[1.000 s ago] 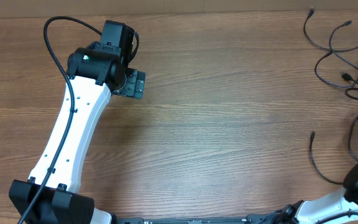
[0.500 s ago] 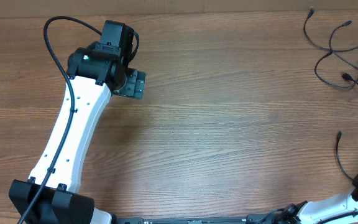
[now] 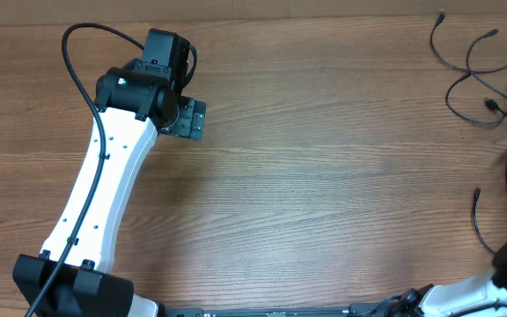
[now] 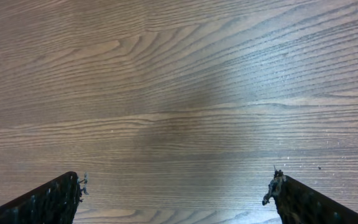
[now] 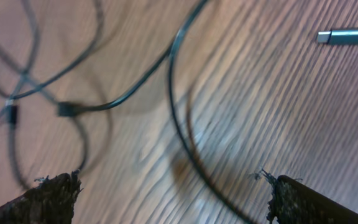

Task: Untangle cables

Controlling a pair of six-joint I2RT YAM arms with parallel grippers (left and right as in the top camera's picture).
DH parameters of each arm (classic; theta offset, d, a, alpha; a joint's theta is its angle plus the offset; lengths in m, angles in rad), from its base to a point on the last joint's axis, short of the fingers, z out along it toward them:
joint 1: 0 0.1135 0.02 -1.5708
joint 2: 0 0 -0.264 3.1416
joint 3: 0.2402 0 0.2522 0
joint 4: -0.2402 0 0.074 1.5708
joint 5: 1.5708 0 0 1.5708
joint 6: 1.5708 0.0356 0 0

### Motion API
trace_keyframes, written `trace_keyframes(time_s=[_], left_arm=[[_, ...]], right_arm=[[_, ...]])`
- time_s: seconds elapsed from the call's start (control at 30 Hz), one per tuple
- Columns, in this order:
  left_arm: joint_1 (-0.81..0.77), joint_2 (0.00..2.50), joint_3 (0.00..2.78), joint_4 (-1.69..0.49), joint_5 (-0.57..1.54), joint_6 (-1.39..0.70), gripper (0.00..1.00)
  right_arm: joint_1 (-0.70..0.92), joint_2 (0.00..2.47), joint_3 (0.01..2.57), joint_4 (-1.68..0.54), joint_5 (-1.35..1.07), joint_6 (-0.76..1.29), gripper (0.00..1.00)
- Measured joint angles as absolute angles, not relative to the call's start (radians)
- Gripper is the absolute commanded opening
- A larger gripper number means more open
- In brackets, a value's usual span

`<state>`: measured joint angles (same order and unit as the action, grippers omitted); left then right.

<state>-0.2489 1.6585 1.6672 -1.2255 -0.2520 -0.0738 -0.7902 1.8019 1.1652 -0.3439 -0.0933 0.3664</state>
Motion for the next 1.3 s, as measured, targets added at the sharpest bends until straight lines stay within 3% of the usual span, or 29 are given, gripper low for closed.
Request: trace_keyframes(time_s=[0.37, 0.53, 0.8, 1.3], left_arm=[[-0.249, 1.658, 1.667, -1.225, -0.252, -0.074, 0.99], [-0.249, 1.658, 1.667, -1.225, -0.252, -0.074, 1.00], [-0.249, 1.658, 1.667, -1.225, -0.252, -0.074, 1.00], [-0.249, 1.658, 1.667, -1.225, -0.252, -0.074, 1.00]], right_arm=[[-0.588, 1.190, 1.182, -0.713, -0.092, 0.388, 1.00], [-0.440, 1.060, 1.185, -0.876, -0.108, 0.390, 1.00], [-0.226, 1.053, 1.185, -1.018, -0.224, 0.392, 1.00], [-0.214, 1.166, 1.185, -1.018, -0.233, 0.392, 1.00]])
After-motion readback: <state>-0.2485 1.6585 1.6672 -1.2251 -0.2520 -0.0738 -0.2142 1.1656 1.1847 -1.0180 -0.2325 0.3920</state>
